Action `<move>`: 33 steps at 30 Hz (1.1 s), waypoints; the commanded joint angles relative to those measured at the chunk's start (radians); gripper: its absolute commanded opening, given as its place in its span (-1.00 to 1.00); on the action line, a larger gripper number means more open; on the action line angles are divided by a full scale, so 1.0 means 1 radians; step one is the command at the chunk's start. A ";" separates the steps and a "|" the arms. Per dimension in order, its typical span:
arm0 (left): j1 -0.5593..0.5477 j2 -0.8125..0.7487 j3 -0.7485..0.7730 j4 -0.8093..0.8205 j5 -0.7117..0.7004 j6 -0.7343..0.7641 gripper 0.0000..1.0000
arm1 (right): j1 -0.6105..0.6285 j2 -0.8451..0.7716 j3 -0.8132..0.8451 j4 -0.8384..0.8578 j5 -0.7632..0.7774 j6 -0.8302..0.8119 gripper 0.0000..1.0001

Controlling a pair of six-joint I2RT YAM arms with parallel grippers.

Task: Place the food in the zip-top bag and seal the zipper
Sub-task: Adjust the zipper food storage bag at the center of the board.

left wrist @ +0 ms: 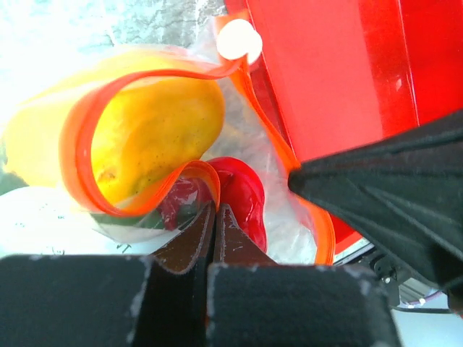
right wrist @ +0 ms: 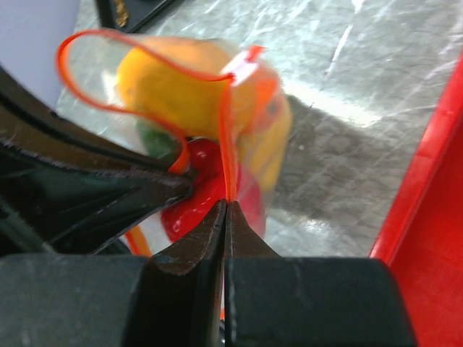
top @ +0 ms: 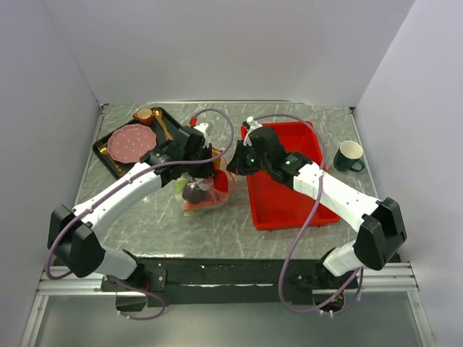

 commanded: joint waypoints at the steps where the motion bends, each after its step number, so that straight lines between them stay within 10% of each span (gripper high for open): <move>1: 0.000 -0.020 0.007 0.003 0.008 0.000 -0.99 | 0.005 -0.001 0.050 0.063 -0.093 0.027 -0.90; 33: -0.023 -0.087 -0.185 -0.004 0.323 0.116 -0.99 | -0.006 0.070 -0.070 0.069 0.140 0.199 -0.91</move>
